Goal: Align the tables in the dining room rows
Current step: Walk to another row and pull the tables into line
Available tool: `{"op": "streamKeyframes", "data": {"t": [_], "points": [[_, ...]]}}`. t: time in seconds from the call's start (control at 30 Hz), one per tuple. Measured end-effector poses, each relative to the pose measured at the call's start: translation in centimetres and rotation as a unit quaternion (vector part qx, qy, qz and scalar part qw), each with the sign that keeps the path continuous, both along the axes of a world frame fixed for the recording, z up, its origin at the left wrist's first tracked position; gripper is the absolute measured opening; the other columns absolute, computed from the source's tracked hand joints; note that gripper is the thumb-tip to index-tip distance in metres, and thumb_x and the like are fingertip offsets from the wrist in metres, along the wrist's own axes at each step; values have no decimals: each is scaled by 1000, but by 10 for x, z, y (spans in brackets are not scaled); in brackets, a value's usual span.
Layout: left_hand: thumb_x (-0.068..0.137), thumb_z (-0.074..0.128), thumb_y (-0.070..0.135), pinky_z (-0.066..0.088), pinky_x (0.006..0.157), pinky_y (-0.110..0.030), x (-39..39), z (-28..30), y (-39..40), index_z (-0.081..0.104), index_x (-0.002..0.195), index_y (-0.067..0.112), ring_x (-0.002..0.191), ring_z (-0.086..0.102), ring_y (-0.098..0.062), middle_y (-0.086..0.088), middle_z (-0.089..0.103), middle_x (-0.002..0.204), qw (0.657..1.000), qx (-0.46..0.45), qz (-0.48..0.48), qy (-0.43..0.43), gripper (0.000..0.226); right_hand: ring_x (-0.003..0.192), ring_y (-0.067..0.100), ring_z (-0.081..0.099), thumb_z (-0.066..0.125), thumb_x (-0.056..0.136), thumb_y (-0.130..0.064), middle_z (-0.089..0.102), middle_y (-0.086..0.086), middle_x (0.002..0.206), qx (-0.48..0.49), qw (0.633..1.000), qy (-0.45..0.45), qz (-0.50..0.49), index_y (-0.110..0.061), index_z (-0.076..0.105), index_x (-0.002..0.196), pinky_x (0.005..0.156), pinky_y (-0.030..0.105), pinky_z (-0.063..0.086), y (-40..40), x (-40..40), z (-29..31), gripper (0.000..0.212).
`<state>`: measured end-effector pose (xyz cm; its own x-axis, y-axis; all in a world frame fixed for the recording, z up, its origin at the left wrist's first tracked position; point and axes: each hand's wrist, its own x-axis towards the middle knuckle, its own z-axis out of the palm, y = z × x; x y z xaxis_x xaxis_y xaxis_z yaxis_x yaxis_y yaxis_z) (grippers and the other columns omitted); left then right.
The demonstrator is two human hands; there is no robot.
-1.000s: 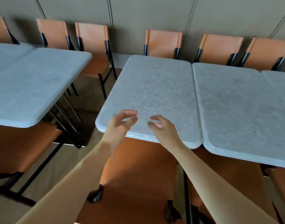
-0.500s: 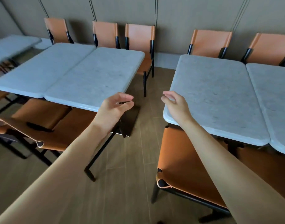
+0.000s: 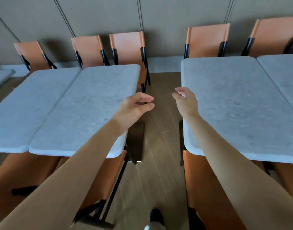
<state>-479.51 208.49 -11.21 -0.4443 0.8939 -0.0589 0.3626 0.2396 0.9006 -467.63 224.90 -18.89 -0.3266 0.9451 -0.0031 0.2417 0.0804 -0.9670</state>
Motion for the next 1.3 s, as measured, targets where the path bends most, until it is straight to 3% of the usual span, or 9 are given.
{"op": "streamKeyframes", "data": {"t": [0.2,0.33,0.57,0.73,0.83,0.9,1.0,1.13,1.3], "points": [[97,65,24,51,98,-28,-74,12,70,70,109,29,113,62,-5,19,66,114,999,36,-24,-27,14,119,19,60,59,97,-23,59,-9,122,-21,999,-24,-19,-26,64,122,93,30,50,36,-39,4,26],[98,64,25,51,102,-34,-107,6,123,70,105,31,115,63,-8,16,67,114,995,62,-47,-62,11,118,14,58,60,98,-21,60,-6,125,-11,997,-42,-58,-23,63,124,86,20,44,61,-59,8,27],[101,60,27,49,86,-20,-140,-10,201,70,108,29,105,65,0,22,67,107,985,70,-108,-117,12,104,8,55,60,98,-20,58,-7,125,-30,989,-67,-131,-22,63,126,69,8,37,96,-87,3,28],[99,60,28,52,90,-28,-152,-2,261,67,117,18,106,67,-10,8,69,114,976,53,-107,-182,22,100,17,59,63,96,-21,62,-3,131,-40,982,-66,-173,-24,65,119,81,29,45,124,-94,-4,23],[99,59,29,52,91,-31,-148,3,305,67,110,19,104,68,-12,4,68,116,974,53,-138,-169,18,90,18,57,64,96,-21,62,-2,128,-45,979,-58,-190,-25,65,118,71,29,44,145,-88,-13,22],[99,58,30,51,88,-29,-142,6,339,66,110,20,103,68,-12,3,68,116,972,53,-165,-158,17,93,17,58,64,97,-21,60,-2,124,-52,976,-52,-204,-25,64,117,71,27,45,165,-79,-18,20],[99,58,29,52,84,-27,-128,8,387,65,111,20,103,69,-13,1,69,118,967,50,-187,-164,17,96,17,60,64,96,-21,62,0,123,-57,971,-40,-229,-26,64,115,75,29,48,200,-61,-26,19],[100,58,27,52,91,-33,-96,14,445,62,100,24,104,69,-15,1,71,116,960,26,-192,-200,5,107,19,62,65,91,-27,66,-1,118,-73,960,-37,-268,-31,67,111,96,43,52,246,-34,-30,20],[100,58,27,51,91,-32,-52,30,500,63,106,22,107,69,-16,1,72,118,954,6,-206,-219,9,101,16,61,63,94,-23,66,3,118,-75,956,-5,-284,-29,66,111,95,42,52,289,-8,-21,19]]}}
